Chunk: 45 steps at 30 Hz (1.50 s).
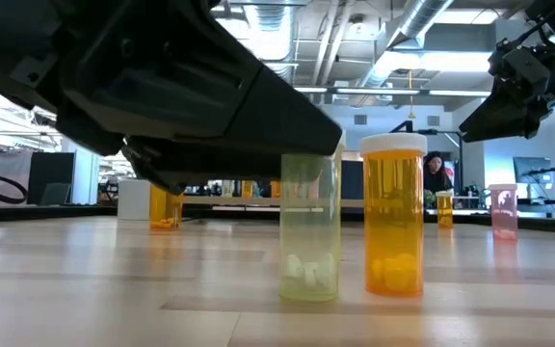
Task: Pick and place medicine bottles onto shelf by color
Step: Put the left yellow pill bottle on the shelf aligned with the other yellow pill bottle
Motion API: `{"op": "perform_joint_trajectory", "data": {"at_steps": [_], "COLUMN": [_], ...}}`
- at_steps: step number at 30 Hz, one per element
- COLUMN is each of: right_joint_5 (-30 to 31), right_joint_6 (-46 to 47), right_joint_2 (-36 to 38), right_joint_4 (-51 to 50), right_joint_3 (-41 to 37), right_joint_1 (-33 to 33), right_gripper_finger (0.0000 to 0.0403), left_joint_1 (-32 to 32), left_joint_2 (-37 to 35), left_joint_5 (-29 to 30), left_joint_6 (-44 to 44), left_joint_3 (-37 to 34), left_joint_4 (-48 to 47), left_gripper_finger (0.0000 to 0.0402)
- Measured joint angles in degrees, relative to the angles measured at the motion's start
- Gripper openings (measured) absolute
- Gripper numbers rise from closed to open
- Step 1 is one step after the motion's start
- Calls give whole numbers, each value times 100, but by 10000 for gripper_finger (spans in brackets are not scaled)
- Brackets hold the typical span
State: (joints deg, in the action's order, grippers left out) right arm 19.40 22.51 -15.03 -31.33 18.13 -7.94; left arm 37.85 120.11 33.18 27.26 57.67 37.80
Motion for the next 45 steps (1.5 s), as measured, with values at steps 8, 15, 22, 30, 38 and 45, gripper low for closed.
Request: {"op": "perform_joint_trajectory", "data": {"at_steps": [8,15,22,30,38,45], "right_joint_5": [0,0,0,0,0,0], "right_joint_6": [-1,2,2,-1,2,0], "right_joint_2": [0,0,0,0,2,0], "right_joint_4": [0,0,0,0,0,-2], "right_joint_3": [0,0,0,0,0,0], "right_joint_1": [2,2,0,2,2,0], "right_gripper_finger": [225,225,225,225,225,225], "left_joint_1": [0,0,-33,-212,-620,-1479], "left_joint_2": [0,0,-39,-590,-1318,-1879], "left_joint_5": [1,4,28,315,1125,1374], "left_joint_6": [-116,-148,-395,-714,-792,-623], "left_joint_3": [0,0,1,2,2,2], "left_joint_4": [144,181,298,-601,-1858,-2910], "left_gripper_finger": [114,112,112,113,113,113]}}
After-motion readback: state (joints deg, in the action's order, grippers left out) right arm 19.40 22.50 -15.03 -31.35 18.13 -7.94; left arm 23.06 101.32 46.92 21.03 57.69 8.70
